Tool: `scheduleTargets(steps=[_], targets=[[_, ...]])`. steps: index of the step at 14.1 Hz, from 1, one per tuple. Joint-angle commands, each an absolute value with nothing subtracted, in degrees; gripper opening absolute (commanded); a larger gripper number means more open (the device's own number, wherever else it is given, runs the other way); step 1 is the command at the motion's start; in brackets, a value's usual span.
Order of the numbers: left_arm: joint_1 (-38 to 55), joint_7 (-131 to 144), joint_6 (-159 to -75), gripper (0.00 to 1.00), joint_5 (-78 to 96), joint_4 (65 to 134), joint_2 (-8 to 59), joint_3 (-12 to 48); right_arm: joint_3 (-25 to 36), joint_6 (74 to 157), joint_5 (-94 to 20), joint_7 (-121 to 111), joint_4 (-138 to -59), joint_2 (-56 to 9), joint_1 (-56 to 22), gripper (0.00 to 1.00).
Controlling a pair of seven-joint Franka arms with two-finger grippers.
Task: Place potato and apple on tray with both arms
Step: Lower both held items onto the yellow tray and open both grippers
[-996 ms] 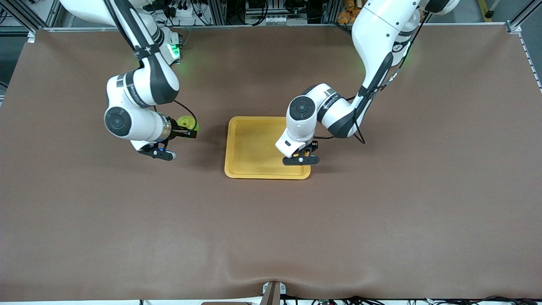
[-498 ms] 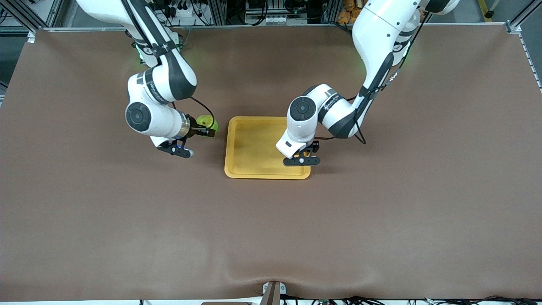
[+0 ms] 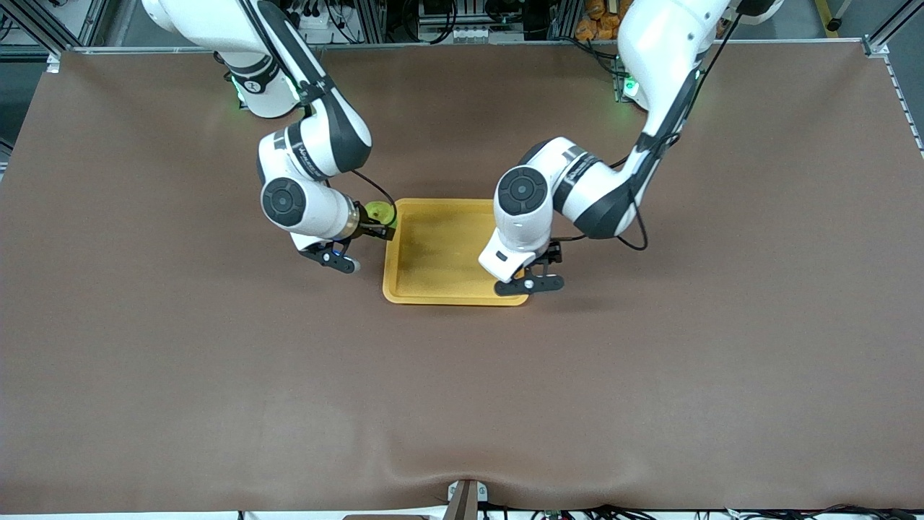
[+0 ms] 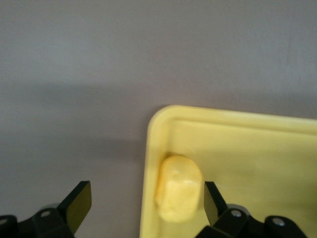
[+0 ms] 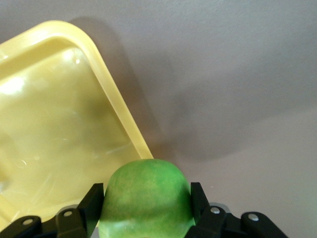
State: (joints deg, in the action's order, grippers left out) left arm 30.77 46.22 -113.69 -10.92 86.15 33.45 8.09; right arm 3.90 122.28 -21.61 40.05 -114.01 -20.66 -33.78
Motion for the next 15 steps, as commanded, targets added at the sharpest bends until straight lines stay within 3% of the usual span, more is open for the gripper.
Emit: scheduleTargets(steps=[1,8,15], targets=[[27.8,41.8,-106.2,1.00,-11.4,81.3,31.9,8.3,4.4,123.1,-22.9,43.8,-110.5,-24.1,-35.9,0.00],[19.8,27.1,-99.0,1.00,-11.1,81.4,23.0,8.3,4.4,123.7,-22.9,50.2,-104.8,-30.6,-39.2,0.00],[12.8,17.1,-92.4,1.00,-11.0,81.5,17.1,8.6,4.4,128.1,-22.9,51.8,-104.3,-33.7,-40.9,0.03]])
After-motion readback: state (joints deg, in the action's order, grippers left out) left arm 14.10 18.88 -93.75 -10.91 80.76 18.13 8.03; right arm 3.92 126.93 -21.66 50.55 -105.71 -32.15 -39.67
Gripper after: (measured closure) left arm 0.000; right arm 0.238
